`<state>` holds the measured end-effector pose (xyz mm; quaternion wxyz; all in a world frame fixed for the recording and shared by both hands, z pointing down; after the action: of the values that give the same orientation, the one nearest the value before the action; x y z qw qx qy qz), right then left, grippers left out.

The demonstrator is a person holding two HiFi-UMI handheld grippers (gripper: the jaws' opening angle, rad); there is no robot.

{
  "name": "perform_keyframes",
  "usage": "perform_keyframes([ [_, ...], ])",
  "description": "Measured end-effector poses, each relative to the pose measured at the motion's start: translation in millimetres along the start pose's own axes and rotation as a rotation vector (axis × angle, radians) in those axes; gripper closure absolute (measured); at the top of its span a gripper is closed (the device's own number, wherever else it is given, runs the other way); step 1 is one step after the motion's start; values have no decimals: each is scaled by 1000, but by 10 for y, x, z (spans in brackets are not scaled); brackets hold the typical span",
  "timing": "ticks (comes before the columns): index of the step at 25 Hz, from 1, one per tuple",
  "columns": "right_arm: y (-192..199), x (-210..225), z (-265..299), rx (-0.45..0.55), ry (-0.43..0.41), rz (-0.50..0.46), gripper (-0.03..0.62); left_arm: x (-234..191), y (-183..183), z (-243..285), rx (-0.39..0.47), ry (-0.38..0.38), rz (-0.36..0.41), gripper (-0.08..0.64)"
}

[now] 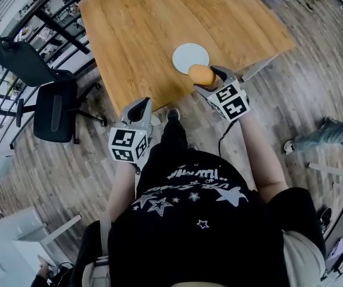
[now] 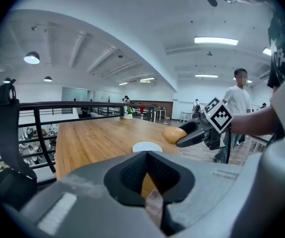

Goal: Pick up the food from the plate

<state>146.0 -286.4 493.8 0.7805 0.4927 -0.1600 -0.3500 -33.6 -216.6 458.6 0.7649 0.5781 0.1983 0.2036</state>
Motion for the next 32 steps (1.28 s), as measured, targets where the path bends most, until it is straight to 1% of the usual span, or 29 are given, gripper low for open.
perform_keyframes([
  [3, 51, -108, -110, 12, -10, 10, 253, 139, 50, -140, -5, -1, -8, 558],
  [7, 89, -220, -231, 24, -19, 27, 253, 280, 54, -283, -10, 2, -1, 558],
  [12, 123, -267, -291, 40, -7, 59, 253, 313, 71, -319, -25, 18, 17, 558],
  [15, 123, -241, -308, 61, 6, 90, 253, 290, 32, -271, -12, 21, 20, 558],
  [17, 139, -241, -314, 68, 18, 109, 253, 293, 20, -258, -2, 33, 19, 558],
  [20, 144, -302, -338, 71, 45, 140, 253, 287, 43, -312, -11, 62, 28, 558],
  [26, 152, -569, -414, 67, 113, 204, 252, 207, 118, -633, -13, 100, 13, 558],
  [32, 84, -952, -608, 61, 165, 200, 252, 165, 231, -1001, -11, 130, -2, 558],
])
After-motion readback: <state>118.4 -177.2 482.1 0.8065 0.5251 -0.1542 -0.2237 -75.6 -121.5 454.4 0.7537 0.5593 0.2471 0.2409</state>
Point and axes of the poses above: the fingertips, and each gripper's own axes: z forward along the fingers, x to its right, y out of its underside, the point moved 1 cm from there along -z, backward along the fingers, and after that the axes turned 8 degrees about x, right-handed, at the moved point
